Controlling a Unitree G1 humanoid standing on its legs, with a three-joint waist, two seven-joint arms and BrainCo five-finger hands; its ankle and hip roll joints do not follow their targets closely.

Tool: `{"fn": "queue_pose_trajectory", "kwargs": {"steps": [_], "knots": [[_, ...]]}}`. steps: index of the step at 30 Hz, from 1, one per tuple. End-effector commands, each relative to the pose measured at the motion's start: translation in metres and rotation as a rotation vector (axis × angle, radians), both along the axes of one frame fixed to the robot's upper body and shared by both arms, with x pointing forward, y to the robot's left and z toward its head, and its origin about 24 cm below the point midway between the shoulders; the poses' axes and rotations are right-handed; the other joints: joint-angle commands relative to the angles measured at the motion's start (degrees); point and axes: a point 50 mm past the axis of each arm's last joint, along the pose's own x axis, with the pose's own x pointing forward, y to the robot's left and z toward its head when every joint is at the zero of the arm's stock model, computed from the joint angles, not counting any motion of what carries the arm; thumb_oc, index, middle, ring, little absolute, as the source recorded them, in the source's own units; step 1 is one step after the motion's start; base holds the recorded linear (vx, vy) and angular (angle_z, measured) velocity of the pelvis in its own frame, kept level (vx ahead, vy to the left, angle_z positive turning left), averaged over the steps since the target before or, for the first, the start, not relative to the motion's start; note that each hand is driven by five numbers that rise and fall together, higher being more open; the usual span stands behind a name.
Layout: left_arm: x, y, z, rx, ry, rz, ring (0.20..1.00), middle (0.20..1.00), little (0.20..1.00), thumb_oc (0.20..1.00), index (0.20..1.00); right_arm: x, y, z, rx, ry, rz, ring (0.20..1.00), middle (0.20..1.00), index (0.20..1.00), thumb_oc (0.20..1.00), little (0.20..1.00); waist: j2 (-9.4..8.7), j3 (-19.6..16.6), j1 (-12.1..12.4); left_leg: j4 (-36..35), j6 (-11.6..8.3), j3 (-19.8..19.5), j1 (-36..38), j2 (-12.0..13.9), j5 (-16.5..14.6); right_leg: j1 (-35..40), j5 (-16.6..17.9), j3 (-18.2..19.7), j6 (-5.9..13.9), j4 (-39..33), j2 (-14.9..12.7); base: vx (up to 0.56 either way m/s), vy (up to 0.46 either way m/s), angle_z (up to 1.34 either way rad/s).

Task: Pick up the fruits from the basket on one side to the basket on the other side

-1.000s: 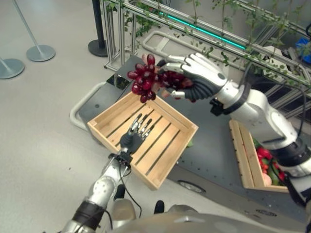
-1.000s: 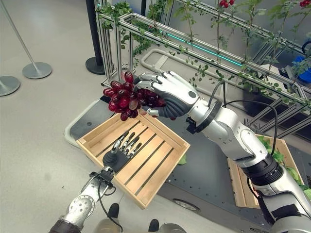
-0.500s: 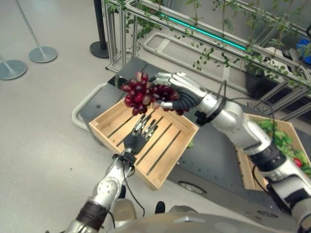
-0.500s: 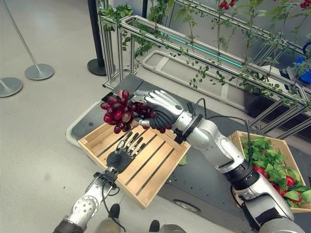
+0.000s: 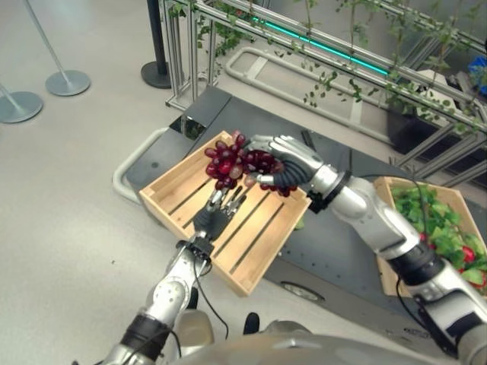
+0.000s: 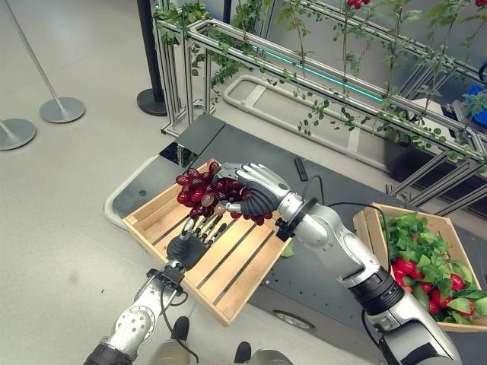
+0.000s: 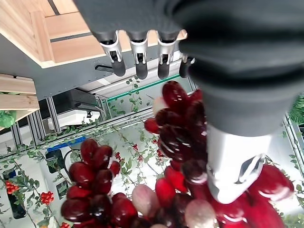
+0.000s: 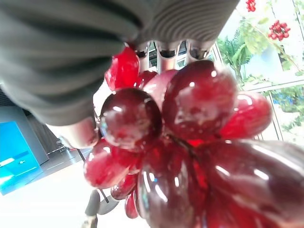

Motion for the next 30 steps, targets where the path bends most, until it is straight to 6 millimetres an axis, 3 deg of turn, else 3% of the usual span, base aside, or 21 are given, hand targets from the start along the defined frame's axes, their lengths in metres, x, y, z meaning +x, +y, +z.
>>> {"fn": "queue_pose_trajectory", "kwargs": {"steps": [1, 7, 12, 22, 30], "knots": [[0.014, -0.009, 0.028, -0.014, -0.141, -0.018, 1.0, 1.0, 1.0, 1.0, 1.0, -0.007, 0.01, 0.028, 0.144, -0.061, 0.074, 0.2, 0.2, 0.2, 0.2, 0.2, -0.74, 0.56, 0.13, 5.66, 2.54, -0.63, 1.04, -0.85, -7.29, -1.45, -0.58, -0.48, 4.4, 5.11, -1.3, 0.0, 0.0, 0.0], [0.015, -0.01, 0.029, -0.013, -0.141, -0.016, 1.0, 1.0, 1.0, 1.0, 1.0, -0.009, 0.014, 0.022, 0.156, -0.021, 0.094, 0.2, 0.2, 0.2, 0.2, 0.2, -0.74, 0.6, 0.11, 5.74, 2.51, -0.77, 0.93, -0.83, -7.31, -1.55, -0.57, -0.52, 4.37, 5.26, -1.33, 0.0, 0.0, 0.0], [0.015, -0.011, 0.027, -0.007, -0.131, -0.021, 1.0, 1.0, 1.0, 1.0, 1.0, -0.008, 0.02, 0.029, 0.168, -0.045, 0.115, 0.2, 0.2, 0.2, 0.2, 0.2, -0.92, 0.44, 0.17, 5.77, 2.48, -0.8, 0.95, -0.76, -7.32, -1.49, -0.51, -0.48, 4.3, 5.08, -1.27, 0.0, 0.0, 0.0], [0.012, -0.013, 0.021, -0.011, -0.106, -0.036, 1.0, 1.0, 1.0, 1.0, 1.0, -0.006, 0.039, 0.073, 0.235, -0.175, 0.198, 0.2, 0.2, 0.2, 0.2, 0.2, -1.37, -0.08, 1.1, 5.27, 2.56, -0.7, 1.37, -0.77, -7.27, -1.15, -0.08, -0.37, 4.29, 4.41, -1.38, 0.0, 0.0, 0.0], [0.01, -0.013, 0.017, -0.013, -0.082, -0.037, 1.0, 1.0, 1.0, 1.0, 1.0, -0.005, 0.054, 0.09, 0.274, -0.218, 0.244, 0.2, 0.2, 0.2, 0.2, 0.2, -1.26, -0.54, 1.69, 5.27, 2.77, -0.58, 1.63, -0.94, -7.36, -0.75, -0.03, -0.12, 4.26, 4.28, -1.44, 0.0, 0.0, 0.0]]}}
